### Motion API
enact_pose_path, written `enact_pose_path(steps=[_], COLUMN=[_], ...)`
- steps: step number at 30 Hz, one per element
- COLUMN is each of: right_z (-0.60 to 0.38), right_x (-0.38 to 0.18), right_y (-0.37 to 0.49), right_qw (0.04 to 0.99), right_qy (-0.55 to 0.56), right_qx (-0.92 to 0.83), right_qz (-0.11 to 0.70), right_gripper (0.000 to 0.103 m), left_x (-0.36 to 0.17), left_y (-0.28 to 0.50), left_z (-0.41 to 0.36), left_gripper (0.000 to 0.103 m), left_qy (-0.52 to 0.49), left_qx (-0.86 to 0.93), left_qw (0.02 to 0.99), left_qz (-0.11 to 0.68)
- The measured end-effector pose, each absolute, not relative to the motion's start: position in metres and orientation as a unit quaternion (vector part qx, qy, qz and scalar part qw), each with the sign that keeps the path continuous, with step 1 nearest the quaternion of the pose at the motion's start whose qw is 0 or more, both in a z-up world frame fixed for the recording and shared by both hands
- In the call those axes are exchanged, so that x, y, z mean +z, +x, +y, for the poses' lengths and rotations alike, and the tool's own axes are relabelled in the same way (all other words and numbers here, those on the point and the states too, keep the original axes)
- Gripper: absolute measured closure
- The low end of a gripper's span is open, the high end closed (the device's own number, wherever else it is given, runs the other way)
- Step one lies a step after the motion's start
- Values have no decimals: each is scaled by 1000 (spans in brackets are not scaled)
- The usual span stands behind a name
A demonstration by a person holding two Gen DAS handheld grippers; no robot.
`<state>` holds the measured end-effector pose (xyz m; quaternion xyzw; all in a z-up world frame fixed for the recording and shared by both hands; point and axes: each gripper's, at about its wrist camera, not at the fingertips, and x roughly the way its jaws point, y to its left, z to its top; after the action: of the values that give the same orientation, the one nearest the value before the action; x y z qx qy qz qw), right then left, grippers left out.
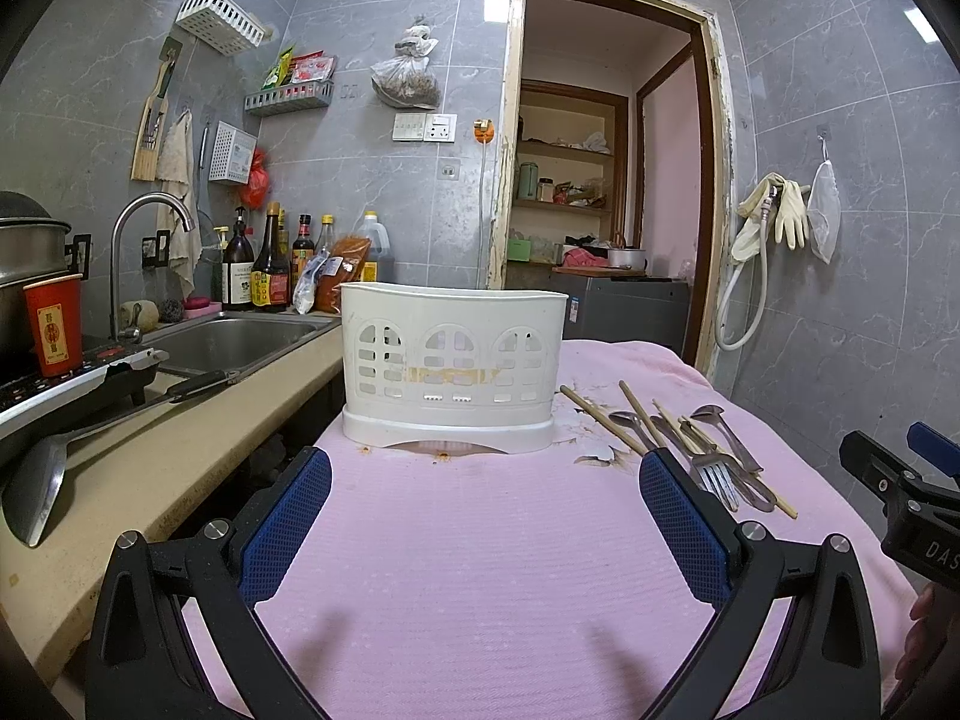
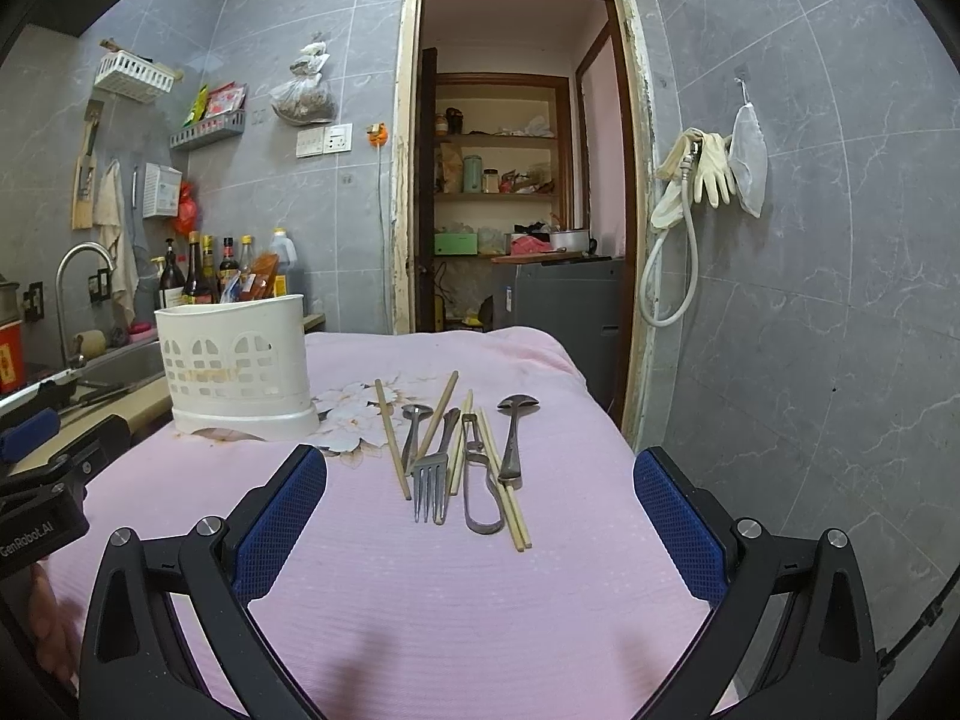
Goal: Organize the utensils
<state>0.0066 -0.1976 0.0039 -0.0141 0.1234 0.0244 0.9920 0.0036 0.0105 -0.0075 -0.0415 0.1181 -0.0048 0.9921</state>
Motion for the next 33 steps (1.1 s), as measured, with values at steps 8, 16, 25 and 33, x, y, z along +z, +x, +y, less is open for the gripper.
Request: enact_pose_path(steps=[8,16,25,33], right_z=[-197,-196,-196,-204], right_x=[3,3,2,7], right_y=[6,6,8,19], right_qw=[992,992,992,992], right_qy=[-15,-15,-14,-20], right_qx=[24,27,26,26], right_qz=[123,124,125,126], right_gripper=[0,0,0,0], left_x=[-8,-10,-9,8], left_y=[4,3,9,24], left_z=[10,11,10,3], left_gripper=[2,2,2,2], left_qy=[-42,-43,-53,-57], left_qx=[-5,-7,-20,-43], left_qw=[992,992,990,987], left_qz=[119,122,132,142])
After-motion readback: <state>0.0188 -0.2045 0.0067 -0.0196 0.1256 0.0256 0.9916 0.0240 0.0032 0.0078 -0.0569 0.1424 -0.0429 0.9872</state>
